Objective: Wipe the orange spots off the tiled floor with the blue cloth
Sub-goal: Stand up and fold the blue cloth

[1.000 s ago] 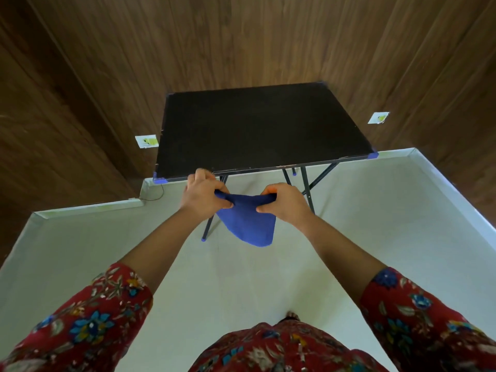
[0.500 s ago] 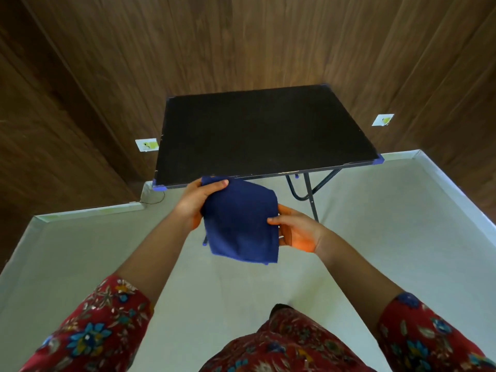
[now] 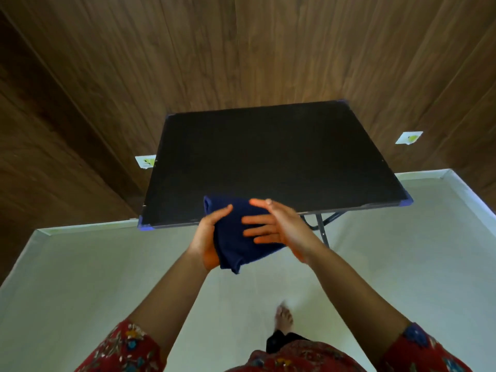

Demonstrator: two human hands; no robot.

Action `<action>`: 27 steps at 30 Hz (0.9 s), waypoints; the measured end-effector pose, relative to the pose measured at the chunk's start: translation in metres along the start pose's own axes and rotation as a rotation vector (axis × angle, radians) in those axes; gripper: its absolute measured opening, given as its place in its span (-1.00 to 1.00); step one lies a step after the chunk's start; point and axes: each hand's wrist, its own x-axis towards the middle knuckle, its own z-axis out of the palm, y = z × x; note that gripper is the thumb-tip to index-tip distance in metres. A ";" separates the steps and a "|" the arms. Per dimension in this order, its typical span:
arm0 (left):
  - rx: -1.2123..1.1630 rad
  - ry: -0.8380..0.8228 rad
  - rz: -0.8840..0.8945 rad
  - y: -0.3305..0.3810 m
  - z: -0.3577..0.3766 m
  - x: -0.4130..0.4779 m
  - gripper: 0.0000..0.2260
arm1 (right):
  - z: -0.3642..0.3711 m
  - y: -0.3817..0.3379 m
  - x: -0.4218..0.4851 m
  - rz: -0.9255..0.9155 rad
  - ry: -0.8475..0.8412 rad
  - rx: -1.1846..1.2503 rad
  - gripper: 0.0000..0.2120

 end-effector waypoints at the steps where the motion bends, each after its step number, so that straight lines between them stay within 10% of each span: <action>1: -0.015 0.025 0.008 0.006 0.004 0.008 -0.64 | -0.013 -0.005 0.010 -0.041 0.120 0.017 -0.72; 5: -0.049 0.095 0.068 0.026 0.020 0.044 -0.77 | -0.065 -0.007 0.061 -0.015 0.432 -0.063 -0.81; 10: -0.066 0.060 0.068 0.038 0.025 0.079 -0.69 | -0.081 -0.001 0.102 0.266 -0.022 0.153 -0.62; 13: 0.028 0.139 -0.053 0.047 0.016 0.106 -0.68 | -0.083 0.001 0.119 0.247 0.011 0.202 -0.74; 20: 0.455 0.101 -0.170 0.048 -0.007 0.147 -0.41 | -0.090 0.003 0.161 0.155 0.095 -0.023 -0.62; 27: 0.817 0.155 0.139 0.104 0.014 0.177 -0.39 | -0.085 -0.012 0.200 0.199 0.252 -0.631 -0.47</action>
